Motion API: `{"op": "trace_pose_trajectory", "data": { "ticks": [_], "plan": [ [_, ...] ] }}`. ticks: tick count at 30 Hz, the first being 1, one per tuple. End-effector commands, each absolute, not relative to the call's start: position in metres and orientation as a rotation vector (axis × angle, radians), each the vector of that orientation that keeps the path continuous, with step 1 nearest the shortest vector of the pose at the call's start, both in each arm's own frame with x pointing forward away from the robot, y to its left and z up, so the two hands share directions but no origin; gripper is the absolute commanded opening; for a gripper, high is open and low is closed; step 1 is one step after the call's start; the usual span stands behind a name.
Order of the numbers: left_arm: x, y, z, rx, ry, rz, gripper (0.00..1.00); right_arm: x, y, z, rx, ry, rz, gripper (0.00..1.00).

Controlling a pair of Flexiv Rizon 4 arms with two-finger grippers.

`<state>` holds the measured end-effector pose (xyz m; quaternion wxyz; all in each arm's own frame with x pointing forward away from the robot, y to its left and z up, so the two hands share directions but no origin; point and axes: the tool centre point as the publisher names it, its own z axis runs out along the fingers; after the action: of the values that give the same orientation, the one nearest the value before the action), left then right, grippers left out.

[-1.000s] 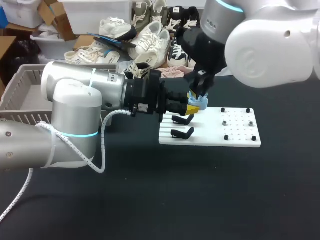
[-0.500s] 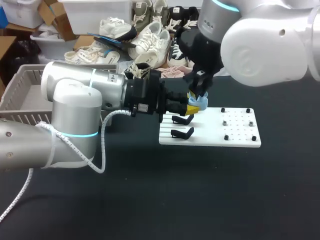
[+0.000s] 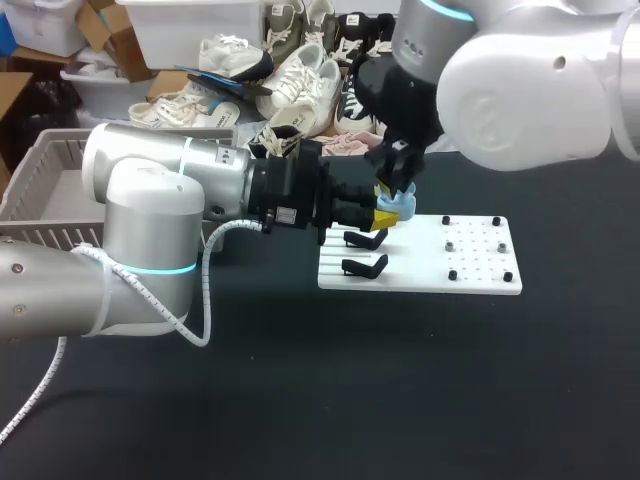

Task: Pick up each earbud case from the left stands, insert the matching earbuds, close the lid, and place the case in the box.

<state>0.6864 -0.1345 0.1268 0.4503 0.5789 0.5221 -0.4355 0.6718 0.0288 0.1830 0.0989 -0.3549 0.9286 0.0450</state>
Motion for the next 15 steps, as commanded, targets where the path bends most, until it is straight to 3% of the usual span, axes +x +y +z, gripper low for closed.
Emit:
{"op": "trace_pose_trajectory", "data": {
  "ticks": [1, 15],
  "plan": [
    [0.688, -0.1343, 0.1267, 1.434, 1.289, -1.08, 0.0, 0.6719, 0.0289, 0.1822, -1.052, 2.751, 0.13, 0.0],
    [0.688, -0.1343, 0.1267, 1.434, 1.289, -1.08, 0.0, 0.6721, 0.0323, 0.1768, -1.058, 2.759, 0.126, 0.0]
  ]
}}
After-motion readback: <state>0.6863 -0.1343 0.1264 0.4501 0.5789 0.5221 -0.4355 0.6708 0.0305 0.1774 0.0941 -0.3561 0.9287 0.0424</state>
